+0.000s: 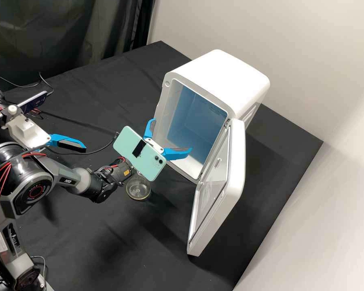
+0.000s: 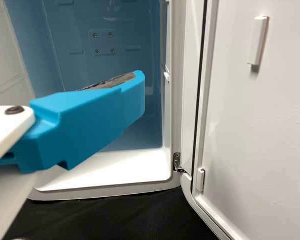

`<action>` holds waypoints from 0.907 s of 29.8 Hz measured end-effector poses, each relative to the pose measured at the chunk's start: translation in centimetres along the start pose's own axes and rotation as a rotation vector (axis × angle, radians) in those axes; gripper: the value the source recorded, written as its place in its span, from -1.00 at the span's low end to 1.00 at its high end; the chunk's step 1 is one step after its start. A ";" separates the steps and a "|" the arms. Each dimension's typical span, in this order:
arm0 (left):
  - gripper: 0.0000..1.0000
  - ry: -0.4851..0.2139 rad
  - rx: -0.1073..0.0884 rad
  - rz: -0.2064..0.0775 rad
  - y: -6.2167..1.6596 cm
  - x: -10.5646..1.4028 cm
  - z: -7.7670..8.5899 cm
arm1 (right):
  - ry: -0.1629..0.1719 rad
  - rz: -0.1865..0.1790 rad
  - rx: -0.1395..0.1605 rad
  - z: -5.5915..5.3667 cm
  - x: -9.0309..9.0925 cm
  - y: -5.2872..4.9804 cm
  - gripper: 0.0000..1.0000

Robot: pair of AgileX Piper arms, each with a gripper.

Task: Place the flask in the incubator

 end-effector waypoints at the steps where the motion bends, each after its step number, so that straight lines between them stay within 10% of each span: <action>1: 1.00 0.011 -0.002 -0.003 -0.11 0.0 -0.3 | 0.000 0.000 0.000 0.0 0.0 0.0 1.00; 27: 1.00 0.173 -0.002 -0.015 -1.55 -1.7 -7.4 | 0.000 0.000 0.000 0.0 0.0 0.0 1.00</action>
